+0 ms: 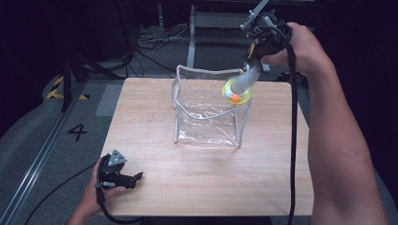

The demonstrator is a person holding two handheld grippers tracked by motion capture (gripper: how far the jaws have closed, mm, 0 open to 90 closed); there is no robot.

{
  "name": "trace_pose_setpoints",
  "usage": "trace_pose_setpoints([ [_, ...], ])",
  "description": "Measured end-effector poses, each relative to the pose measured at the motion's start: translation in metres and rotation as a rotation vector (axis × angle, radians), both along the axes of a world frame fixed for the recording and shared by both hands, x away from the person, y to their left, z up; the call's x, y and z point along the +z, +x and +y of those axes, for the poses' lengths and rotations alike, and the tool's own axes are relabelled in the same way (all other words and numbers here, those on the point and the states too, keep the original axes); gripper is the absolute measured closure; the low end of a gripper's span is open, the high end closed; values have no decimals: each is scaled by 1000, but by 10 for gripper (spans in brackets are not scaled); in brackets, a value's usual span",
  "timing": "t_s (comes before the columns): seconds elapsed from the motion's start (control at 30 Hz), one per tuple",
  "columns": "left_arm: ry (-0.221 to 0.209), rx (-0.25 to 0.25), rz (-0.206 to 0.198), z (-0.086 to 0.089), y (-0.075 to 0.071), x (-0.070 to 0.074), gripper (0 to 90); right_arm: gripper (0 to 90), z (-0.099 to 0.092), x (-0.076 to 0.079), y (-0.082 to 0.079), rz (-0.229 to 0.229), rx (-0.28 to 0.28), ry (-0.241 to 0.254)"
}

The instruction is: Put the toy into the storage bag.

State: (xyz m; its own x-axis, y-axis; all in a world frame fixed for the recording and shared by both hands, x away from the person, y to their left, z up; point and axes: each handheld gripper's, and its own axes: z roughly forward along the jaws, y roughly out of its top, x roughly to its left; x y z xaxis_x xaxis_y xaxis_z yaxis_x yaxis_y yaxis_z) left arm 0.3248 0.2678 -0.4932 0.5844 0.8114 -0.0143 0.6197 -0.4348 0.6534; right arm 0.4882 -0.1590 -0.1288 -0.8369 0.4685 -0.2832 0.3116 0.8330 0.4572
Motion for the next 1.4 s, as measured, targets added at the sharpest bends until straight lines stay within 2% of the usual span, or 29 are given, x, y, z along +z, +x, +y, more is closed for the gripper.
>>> trace_pose_setpoints([
  [0.27,0,0,0,0,0,0,13,884,12,-9,11,17,2,7],
  [0.67,0,0,0,0,0,0,13,883,18,-34,21,42,5,3],
  [1.0,0,-1,0,0,0,0,13,884,15,-66,26,85,-9,-25],
  [1.07,0,0,0,0,0,0,13,884,15,-68,27,86,-8,-23],
  [1.2,-2,-1,1,0,0,0,13,884,12,-82,31,119,-19,-27],
  [1.4,0,0,0,0,0,0,13,884,13,-97,34,142,-31,-43],
])
